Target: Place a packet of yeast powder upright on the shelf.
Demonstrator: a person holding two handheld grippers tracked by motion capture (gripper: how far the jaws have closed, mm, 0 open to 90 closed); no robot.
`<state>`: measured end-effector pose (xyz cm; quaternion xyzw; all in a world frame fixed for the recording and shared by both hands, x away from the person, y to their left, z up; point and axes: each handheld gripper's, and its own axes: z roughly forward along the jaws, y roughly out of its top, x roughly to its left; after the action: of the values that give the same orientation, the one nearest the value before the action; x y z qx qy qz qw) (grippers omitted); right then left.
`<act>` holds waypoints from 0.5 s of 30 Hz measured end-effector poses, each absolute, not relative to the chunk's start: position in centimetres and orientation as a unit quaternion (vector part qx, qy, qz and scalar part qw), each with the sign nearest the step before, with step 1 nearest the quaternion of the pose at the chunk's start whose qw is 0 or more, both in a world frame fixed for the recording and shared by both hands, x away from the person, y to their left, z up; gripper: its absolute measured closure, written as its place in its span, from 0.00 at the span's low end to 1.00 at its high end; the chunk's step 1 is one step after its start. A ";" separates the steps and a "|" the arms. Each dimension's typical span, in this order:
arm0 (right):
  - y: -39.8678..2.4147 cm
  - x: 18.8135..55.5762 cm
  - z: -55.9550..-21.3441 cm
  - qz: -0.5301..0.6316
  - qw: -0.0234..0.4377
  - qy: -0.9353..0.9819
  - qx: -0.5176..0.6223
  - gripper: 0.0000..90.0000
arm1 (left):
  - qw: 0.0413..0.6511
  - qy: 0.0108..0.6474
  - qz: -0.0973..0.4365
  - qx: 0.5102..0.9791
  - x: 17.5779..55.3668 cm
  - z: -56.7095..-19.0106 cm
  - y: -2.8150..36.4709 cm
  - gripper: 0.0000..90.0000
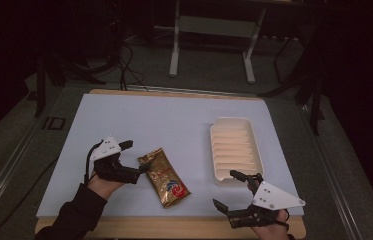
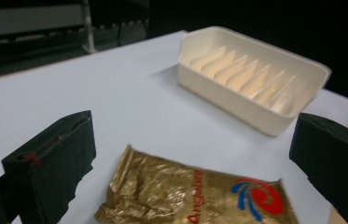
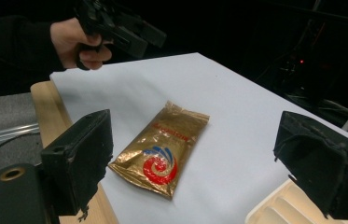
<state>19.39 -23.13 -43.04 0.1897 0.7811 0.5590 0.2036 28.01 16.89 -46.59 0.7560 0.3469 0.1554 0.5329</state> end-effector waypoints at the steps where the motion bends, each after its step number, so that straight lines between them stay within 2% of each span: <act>1: -23.2 19.4 -43.0 0.558 0.204 0.781 0.190 0.13 | 0.529 0.349 0.152 0.759 28.3 -46.8 16.9 0.01; 8: -23.1 19.4 -43.1 0.564 0.203 0.779 0.186 0.13 | 0.493 0.372 0.136 0.775 30.2 -49.0 16.6 0.02; 15: -23.1 19.5 -43.3 0.561 0.195 0.783 0.186 0.15 | 0.467 0.388 0.117 0.786 31.6 -51.1 16.5 0.09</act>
<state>19.52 -23.09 -43.28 0.1857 0.7829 0.5610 0.1947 31.58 16.48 -51.12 0.7859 0.3876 0.1170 0.4674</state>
